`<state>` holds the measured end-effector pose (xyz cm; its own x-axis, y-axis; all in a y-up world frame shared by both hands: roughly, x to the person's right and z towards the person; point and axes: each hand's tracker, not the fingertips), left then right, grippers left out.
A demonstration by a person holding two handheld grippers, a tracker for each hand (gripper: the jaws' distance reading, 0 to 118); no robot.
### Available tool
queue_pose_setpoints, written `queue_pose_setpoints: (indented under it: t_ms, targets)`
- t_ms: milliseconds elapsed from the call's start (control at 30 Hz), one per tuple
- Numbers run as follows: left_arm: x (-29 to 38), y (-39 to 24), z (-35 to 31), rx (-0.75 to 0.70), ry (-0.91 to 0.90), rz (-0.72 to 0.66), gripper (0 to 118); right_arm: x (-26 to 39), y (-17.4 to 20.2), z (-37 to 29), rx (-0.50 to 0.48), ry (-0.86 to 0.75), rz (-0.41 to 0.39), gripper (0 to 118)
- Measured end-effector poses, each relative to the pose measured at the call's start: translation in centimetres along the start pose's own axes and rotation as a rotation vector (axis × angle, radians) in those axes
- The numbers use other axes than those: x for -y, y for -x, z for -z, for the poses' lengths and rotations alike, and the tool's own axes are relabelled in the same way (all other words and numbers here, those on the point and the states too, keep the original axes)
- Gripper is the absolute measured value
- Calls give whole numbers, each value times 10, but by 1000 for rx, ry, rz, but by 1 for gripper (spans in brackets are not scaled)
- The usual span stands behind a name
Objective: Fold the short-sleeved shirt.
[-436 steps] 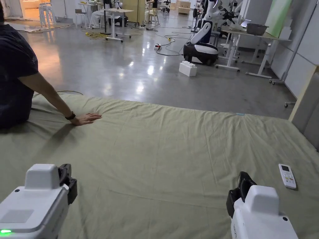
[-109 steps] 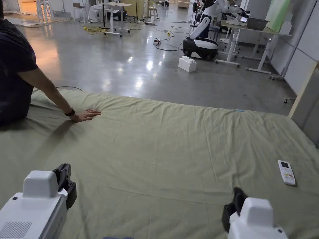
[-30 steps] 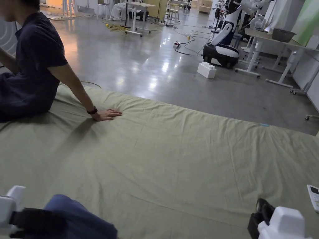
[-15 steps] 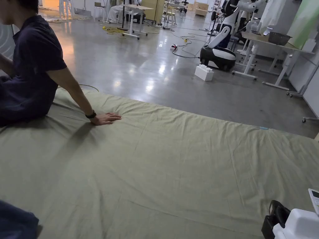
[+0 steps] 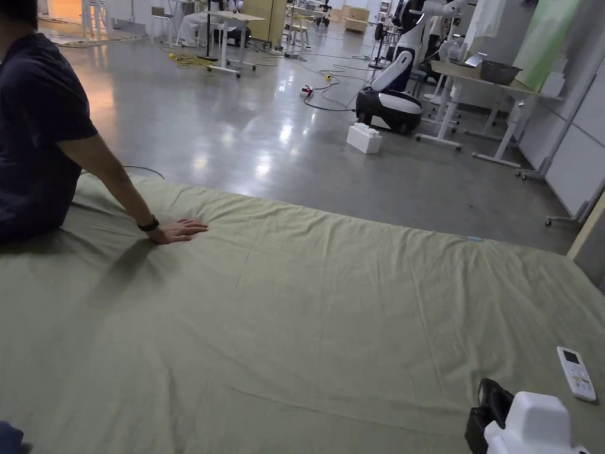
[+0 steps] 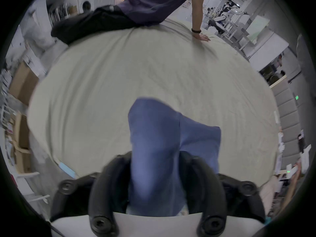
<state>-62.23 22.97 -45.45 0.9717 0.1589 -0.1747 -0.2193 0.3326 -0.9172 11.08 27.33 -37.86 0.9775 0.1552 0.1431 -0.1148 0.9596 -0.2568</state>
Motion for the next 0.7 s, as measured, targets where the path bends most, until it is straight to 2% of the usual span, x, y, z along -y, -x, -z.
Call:
queue_pose_setpoints:
  t_ms: [33, 200, 333, 700]
  targets:
    - [-1, -3, -3, -38, -35, 21, 70, 1, 0, 0, 0, 0, -2, 0]
    - [-1, -13, -4, -169, -141, 68, 71, 4, -8, -4, -3, -1, 9, 0]
    - [18, -55, -1, -288, -217, 238, 71, 6, -15, -8, -1, -2, 23, 0]
    - [86, -230, 1, -91, -722, 294, 70, 16, -17, -7, -21, -7, 37, 0]
